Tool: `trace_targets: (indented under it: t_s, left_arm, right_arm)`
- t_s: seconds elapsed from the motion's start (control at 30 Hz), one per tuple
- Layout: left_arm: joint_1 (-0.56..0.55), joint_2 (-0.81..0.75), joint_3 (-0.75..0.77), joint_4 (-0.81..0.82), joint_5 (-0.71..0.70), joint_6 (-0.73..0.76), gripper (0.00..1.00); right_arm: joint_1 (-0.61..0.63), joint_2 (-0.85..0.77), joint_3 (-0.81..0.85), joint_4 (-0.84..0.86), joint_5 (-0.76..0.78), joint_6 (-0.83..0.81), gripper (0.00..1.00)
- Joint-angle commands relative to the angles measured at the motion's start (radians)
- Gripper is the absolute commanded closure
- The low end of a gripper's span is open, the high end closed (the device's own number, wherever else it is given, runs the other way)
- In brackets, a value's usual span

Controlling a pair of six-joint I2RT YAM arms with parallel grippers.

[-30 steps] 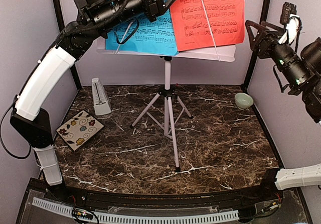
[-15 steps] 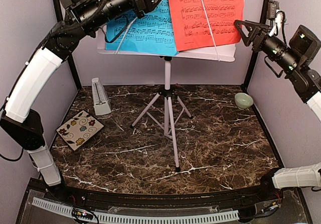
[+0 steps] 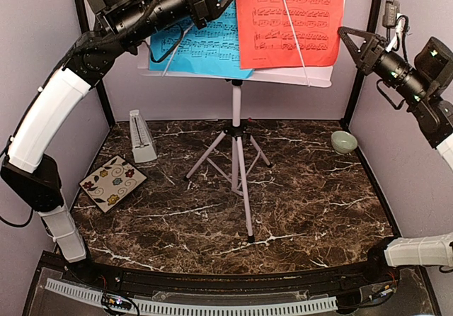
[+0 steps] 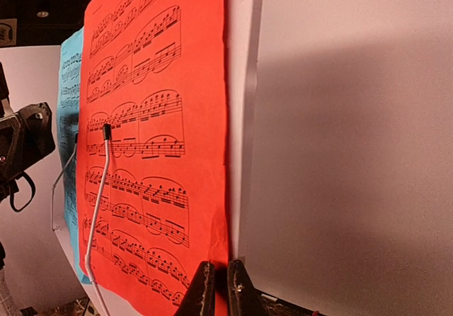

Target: Set up the instrument practice props

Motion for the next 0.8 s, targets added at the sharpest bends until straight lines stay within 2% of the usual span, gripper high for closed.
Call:
trace_targets:
  t_s: [0.0, 0.1, 0.77]
  left_arm:
    - [-0.001, -0.032, -0.006, 0.033, -0.004, -0.002, 0.66]
    - [-0.001, -0.031, -0.005, 0.036, -0.001, -0.004, 0.66]
    - [-0.001, -0.021, -0.005, 0.029, 0.011, -0.011, 0.66]
  right_arm:
    - [-0.005, -0.020, -0.008, 0.011, 0.000, -0.018, 0.95]
    - [-0.004, -0.020, -0.009, -0.001, 0.003, -0.020, 1.00]
    - [-0.005, -0.064, -0.055, -0.044, 0.032, -0.033, 1.00]
